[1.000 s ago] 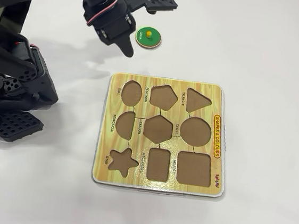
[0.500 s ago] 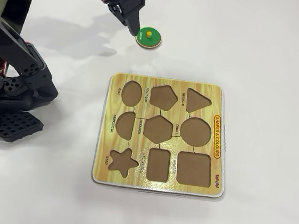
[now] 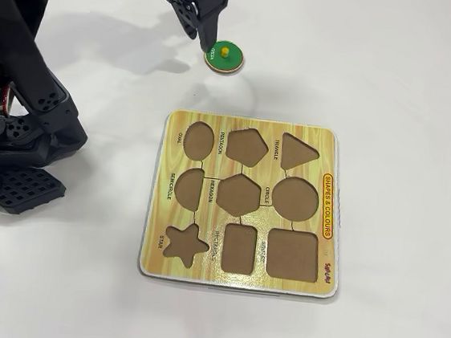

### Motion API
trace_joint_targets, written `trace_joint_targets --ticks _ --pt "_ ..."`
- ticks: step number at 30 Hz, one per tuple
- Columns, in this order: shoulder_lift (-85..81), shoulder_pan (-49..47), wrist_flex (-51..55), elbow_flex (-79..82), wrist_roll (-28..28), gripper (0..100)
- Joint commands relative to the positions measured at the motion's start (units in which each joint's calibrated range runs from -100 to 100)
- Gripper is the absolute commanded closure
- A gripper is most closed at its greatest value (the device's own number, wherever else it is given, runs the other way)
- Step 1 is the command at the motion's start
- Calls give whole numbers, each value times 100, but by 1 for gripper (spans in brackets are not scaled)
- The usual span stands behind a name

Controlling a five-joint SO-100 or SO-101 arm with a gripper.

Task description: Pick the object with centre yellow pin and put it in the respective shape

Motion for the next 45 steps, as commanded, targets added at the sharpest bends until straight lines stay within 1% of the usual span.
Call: trace_joint_targets --ticks 1,10,17,20,27,35,45 --pt "286 -16 -4 -288 -14 89" --pt "470 110 5 -234 -14 88" --pt "478 452 -64 -288 -14 89" --pt "528 521 5 -594 -4 88" --pt "1281 569 22 -1556 -4 88" --pt "1574 833 5 -1736 -9 88" --pt "2001 784 -64 -2212 -4 89"
